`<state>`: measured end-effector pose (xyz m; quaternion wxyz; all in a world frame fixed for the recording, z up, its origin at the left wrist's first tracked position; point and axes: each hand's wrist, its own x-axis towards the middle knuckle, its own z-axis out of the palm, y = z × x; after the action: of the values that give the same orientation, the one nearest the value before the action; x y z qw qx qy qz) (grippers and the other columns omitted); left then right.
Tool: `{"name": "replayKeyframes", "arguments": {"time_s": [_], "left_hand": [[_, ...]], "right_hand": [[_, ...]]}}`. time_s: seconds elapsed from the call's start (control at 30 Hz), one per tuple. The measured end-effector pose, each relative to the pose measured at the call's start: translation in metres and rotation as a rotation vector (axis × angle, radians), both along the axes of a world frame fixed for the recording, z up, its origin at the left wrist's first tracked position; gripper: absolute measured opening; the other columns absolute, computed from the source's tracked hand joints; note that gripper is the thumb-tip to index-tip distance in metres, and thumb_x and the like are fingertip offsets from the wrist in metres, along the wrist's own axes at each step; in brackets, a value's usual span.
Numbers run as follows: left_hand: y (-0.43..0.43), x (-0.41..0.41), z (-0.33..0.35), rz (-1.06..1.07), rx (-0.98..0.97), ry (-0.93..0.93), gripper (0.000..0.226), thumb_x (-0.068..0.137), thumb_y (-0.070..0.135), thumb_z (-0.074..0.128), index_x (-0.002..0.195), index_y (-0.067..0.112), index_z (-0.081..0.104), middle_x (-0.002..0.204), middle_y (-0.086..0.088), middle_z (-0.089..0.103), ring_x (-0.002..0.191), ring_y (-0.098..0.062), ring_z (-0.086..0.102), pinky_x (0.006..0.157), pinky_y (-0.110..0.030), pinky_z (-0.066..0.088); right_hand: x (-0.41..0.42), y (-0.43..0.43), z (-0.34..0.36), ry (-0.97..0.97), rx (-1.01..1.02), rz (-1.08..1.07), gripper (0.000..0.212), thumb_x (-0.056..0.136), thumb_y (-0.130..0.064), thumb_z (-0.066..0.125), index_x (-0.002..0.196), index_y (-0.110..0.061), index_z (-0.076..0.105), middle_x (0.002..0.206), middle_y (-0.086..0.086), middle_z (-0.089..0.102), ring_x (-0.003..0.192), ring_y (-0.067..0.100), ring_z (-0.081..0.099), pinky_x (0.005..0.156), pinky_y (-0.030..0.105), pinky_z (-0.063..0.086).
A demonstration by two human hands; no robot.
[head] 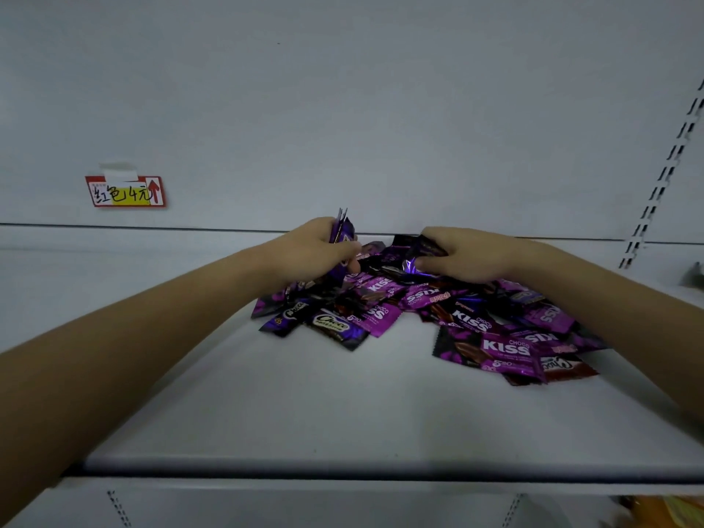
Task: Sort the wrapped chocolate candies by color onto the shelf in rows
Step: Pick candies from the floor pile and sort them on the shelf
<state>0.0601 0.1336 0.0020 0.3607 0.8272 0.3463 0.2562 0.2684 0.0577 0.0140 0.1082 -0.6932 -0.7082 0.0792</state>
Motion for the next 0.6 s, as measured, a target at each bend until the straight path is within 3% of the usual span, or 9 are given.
{"name": "replayKeyframes", "arguments": {"time_s": [0.1,0.17,0.23,0.37,0.43,0.5,0.53,0.6], "left_hand": [[-0.001,-0.003,0.001,-0.024,-0.080,-0.095,0.012,0.098,0.020,0.051,0.103,0.012,0.058,0.085,-0.003,0.068,0.084,-0.017,0.061,0.080,-0.034,0.050],[0.000,-0.005,0.000,-0.034,-0.128,-0.158,0.013,0.098,0.014,0.050,0.108,0.011,0.056,0.087,-0.006,0.063,0.082,-0.017,0.064,0.075,-0.032,0.053],[-0.001,-0.005,0.002,-0.052,-0.146,-0.199,0.022,0.097,0.011,0.050,0.119,0.009,0.052,0.088,-0.009,0.056,0.070,-0.015,0.062,0.064,-0.026,0.055],[0.000,-0.010,0.003,-0.044,-0.055,-0.125,0.029,0.096,0.022,0.053,0.125,0.024,0.049,0.075,-0.002,0.043,0.062,-0.015,0.043,0.055,-0.024,0.039],[-0.004,-0.006,0.011,-0.032,-0.102,-0.075,0.027,0.092,0.031,0.056,0.116,0.019,0.052,0.073,0.004,0.042,0.061,-0.013,0.039,0.056,-0.023,0.035],[-0.006,-0.006,0.011,-0.062,-0.146,0.011,0.021,0.090,0.028,0.055,0.088,0.007,0.050,0.070,0.000,0.038,0.060,-0.013,0.036,0.056,-0.022,0.032],[-0.004,-0.006,0.009,-0.073,-0.147,0.037,0.022,0.093,0.020,0.051,0.075,0.008,0.044,0.069,-0.002,0.035,0.059,-0.013,0.033,0.055,-0.020,0.030],[0.010,-0.001,0.009,-0.040,-0.144,0.086,0.022,0.087,0.021,0.054,0.071,0.012,0.042,0.067,-0.002,0.036,0.058,-0.013,0.037,0.055,-0.020,0.032]], "right_hand": [[-0.007,0.001,-0.002,-0.047,-0.002,0.027,0.016,0.094,-0.030,0.054,0.085,-0.018,0.047,0.076,-0.005,0.049,0.075,0.017,0.049,0.062,0.029,0.035],[-0.010,-0.001,-0.003,0.023,0.016,0.029,0.018,0.093,-0.029,0.058,0.079,-0.023,0.048,0.075,-0.004,0.053,0.069,0.014,0.051,0.059,0.026,0.037],[-0.012,-0.003,-0.002,0.094,0.014,0.026,0.011,0.091,-0.028,0.060,0.087,-0.020,0.055,0.082,0.001,0.061,0.072,0.015,0.056,0.065,0.027,0.042],[-0.018,0.002,0.005,0.102,-0.105,-0.047,0.024,0.090,-0.028,0.062,0.109,-0.014,0.058,0.101,0.004,0.065,0.094,0.023,0.061,0.083,0.032,0.046],[-0.022,0.006,0.007,0.107,-0.142,-0.096,0.024,0.089,-0.028,0.063,0.109,-0.016,0.057,0.098,0.002,0.063,0.093,0.024,0.059,0.081,0.031,0.045],[-0.022,0.007,0.004,0.170,-0.114,-0.123,0.023,0.087,-0.027,0.066,0.105,-0.015,0.059,0.095,0.004,0.064,0.086,0.024,0.060,0.078,0.031,0.047],[-0.020,0.006,0.001,0.215,-0.084,-0.130,0.022,0.086,-0.026,0.068,0.102,-0.014,0.061,0.090,0.004,0.065,0.081,0.023,0.060,0.075,0.030,0.047],[-0.017,0.004,-0.004,0.297,-0.006,-0.131,0.016,0.084,-0.023,0.069,0.094,-0.010,0.064,0.080,0.003,0.066,0.071,0.020,0.059,0.065,0.027,0.044]]}}
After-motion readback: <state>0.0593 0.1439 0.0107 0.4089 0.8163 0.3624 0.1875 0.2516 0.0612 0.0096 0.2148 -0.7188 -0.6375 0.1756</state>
